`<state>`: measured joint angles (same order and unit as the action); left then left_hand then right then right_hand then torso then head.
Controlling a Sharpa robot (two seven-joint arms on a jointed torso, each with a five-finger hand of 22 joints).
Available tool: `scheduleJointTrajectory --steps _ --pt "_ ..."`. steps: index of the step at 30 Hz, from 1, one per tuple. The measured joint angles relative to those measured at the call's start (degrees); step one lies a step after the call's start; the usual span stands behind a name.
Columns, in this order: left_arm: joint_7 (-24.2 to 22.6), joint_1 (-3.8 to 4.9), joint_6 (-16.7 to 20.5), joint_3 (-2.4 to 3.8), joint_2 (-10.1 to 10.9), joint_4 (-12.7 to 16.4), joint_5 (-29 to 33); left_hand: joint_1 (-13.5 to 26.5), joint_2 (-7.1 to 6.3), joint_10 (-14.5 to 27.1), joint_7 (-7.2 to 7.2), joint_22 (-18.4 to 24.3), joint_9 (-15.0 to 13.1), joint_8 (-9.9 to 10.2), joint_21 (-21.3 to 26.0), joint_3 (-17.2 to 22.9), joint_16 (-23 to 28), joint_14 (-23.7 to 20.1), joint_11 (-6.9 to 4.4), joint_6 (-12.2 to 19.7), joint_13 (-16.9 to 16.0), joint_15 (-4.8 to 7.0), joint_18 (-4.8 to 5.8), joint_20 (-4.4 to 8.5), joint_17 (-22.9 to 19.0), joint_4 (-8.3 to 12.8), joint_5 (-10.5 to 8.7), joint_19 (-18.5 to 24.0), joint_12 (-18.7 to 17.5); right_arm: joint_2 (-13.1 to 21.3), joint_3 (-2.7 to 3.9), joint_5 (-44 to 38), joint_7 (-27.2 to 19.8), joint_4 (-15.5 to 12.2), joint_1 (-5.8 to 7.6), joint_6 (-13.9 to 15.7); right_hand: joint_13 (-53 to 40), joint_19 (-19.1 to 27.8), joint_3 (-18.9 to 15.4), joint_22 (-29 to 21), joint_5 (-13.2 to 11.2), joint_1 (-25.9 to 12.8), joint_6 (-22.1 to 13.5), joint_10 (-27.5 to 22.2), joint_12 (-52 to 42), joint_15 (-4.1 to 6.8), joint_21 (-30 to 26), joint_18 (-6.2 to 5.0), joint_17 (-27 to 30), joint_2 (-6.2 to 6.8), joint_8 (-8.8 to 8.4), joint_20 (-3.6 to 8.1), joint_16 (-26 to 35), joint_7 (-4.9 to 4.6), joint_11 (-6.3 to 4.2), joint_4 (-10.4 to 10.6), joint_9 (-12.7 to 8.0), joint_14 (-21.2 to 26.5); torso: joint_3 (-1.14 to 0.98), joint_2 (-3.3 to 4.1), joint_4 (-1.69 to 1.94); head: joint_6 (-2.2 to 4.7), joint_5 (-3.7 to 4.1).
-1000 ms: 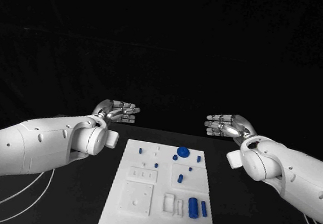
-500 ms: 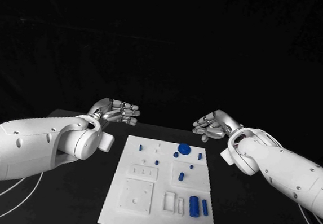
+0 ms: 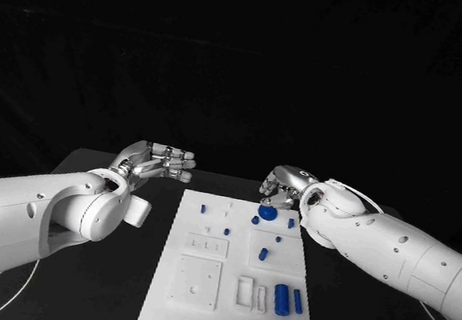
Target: Assemble the parts on the task board
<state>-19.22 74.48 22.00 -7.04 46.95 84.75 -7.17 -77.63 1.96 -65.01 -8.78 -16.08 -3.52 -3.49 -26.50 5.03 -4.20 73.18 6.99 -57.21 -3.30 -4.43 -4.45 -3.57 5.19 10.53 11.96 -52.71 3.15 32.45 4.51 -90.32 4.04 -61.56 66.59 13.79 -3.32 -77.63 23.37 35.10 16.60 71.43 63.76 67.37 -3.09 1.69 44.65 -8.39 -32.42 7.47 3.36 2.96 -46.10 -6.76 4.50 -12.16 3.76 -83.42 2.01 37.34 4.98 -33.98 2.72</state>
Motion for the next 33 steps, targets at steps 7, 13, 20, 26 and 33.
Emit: scheduleJointTrajectory --steps 7,13,20,26,33 --pt "-0.01 0.63 -0.31 0.56 0.57 1.40 -0.12 0.00 0.00 0.00 0.00 0.01 0.00 0.00 0.00 0.00 0.00 0.00 0.00 0.00 0.00 0.00 0.00 0.00 0.00 0.00 0.00 0.00 0.00 -1.73 -0.06 -6.06 2.03 1.46 0.00 -0.54 0.00 -0.19 1.33 4.93 -0.69 0.45 -0.34 -0.43 0.00 -0.24 1.53 -0.09 0.42 1.21 0.00 -0.18 -1.39 0.34 0.01 1.02 0.00 0.24 0.33 1.36 0.96 0.38 0.65" --pt "-0.01 0.94 -0.49 0.66 0.63 1.90 -0.16 0.00 0.00 0.20 0.00 0.01 0.01 0.00 0.01 0.04 0.00 -0.12 0.20 0.00 0.01 -0.12 0.00 0.00 -0.01 0.36 0.00 0.00 0.00 -2.25 -0.24 -9.07 3.16 2.28 0.00 -1.13 0.01 -0.38 1.31 6.73 -1.07 0.86 -0.36 -0.70 0.00 -0.43 1.38 -0.09 0.93 1.62 0.00 -0.39 -1.71 0.36 0.14 1.03 -0.01 0.44 0.54 2.41 1.64 0.55 1.25" --pt "0.00 1.04 -0.72 0.71 0.59 1.91 -0.18 0.00 0.00 0.20 0.00 0.01 0.01 0.00 0.01 0.04 0.00 -0.20 0.20 0.00 0.01 -0.20 0.00 0.00 -0.01 0.36 0.00 -0.01 0.00 -2.32 -0.38 -11.06 4.02 2.65 -0.10 -2.08 0.01 -0.80 0.84 10.35 -1.29 1.21 -0.55 -1.04 0.00 -0.37 -0.98 -0.09 1.69 1.97 0.00 -0.81 -2.49 0.54 0.21 1.51 -0.01 0.57 0.69 3.20 2.03 0.80 1.59" --pt "0.03 1.05 -0.91 0.71 0.62 1.83 -0.19 0.23 0.23 0.42 0.00 0.01 0.01 0.00 -0.21 0.04 0.00 -0.20 -0.01 0.00 0.01 -0.20 0.01 0.00 -0.01 0.36 0.00 0.00 0.00 -2.11 -0.44 -11.94 4.35 2.60 -0.48 -2.91 0.01 -1.01 0.99 11.86 -1.29 0.98 -0.55 -1.04 0.00 -0.37 -1.47 -0.09 1.69 2.19 0.00 -0.79 -2.59 0.54 0.21 1.66 -0.01 0.57 0.73 3.66 2.18 0.90 1.70" --pt "0.06 1.07 -1.07 0.71 0.62 1.72 -0.20 0.23 0.23 0.62 0.00 0.12 0.01 0.00 -0.21 -0.19 0.00 -0.20 0.19 0.00 0.01 -0.19 0.01 0.00 -0.02 0.59 -0.25 -0.01 0.00 -1.89 -0.47 -12.44 4.50 2.38 -0.80 -3.81 0.01 -1.91 0.68 14.88 -1.29 0.98 -0.55 -1.04 0.00 -0.37 -3.48 -0.06 1.92 2.19 0.00 -0.91 -2.93 0.53 0.20 1.97 -0.02 0.57 0.81 4.13 2.29 0.99 1.79"
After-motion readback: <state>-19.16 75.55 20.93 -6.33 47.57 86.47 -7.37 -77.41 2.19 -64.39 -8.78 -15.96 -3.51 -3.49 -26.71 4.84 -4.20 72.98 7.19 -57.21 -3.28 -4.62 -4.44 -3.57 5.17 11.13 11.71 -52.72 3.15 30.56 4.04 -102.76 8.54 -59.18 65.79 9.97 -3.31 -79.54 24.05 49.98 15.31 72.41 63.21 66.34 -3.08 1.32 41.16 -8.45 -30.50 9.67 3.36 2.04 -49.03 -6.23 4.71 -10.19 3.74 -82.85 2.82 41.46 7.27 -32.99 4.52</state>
